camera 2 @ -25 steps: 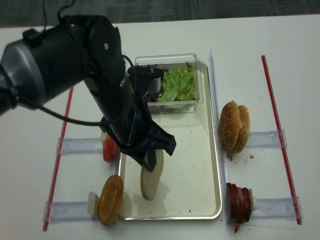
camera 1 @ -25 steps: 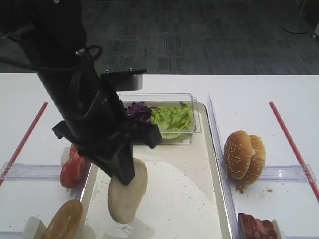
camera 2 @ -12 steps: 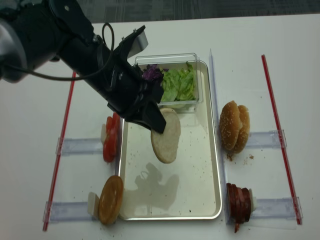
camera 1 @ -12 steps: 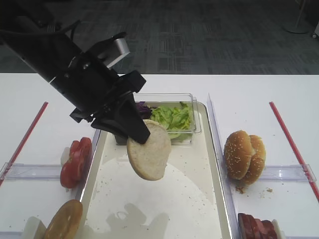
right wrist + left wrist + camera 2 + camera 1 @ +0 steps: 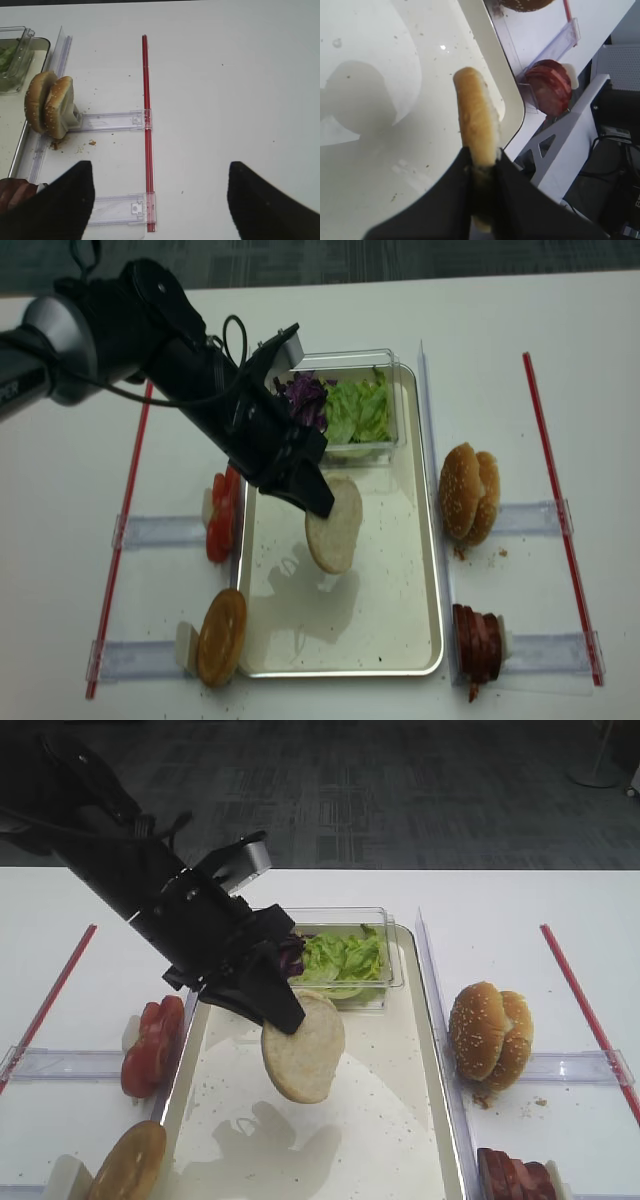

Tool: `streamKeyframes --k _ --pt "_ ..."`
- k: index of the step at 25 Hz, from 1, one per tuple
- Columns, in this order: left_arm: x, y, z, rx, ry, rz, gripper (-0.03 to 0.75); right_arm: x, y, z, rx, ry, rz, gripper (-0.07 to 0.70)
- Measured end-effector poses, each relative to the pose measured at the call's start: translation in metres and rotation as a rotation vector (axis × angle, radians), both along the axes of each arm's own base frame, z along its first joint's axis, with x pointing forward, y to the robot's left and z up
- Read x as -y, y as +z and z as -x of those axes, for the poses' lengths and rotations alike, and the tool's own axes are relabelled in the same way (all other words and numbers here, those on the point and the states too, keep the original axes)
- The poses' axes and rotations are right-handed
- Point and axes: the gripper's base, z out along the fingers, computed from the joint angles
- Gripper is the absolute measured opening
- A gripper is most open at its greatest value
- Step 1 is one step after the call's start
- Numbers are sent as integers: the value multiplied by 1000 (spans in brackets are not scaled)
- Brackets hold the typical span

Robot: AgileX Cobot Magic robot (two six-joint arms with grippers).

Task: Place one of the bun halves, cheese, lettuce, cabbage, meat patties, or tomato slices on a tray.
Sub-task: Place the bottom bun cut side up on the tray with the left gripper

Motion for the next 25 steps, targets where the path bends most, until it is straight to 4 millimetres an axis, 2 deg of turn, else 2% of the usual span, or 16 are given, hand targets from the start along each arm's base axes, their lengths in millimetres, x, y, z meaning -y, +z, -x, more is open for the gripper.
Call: streamKeyframes --k 6,12,17,25 --pt "2 -18 -5 -35 -3 -13 52 0 0 0 0 0 0 571" --pt "-2 -36 9 -86 -26 -4 52 0 0 0 0 0 0 571" --pt "1 -38 13 -83 -27 66 52 0 0 0 0 0 0 571" --pt "1 -46 17 -81 -57 85 52 0 0 0 0 0 0 571"
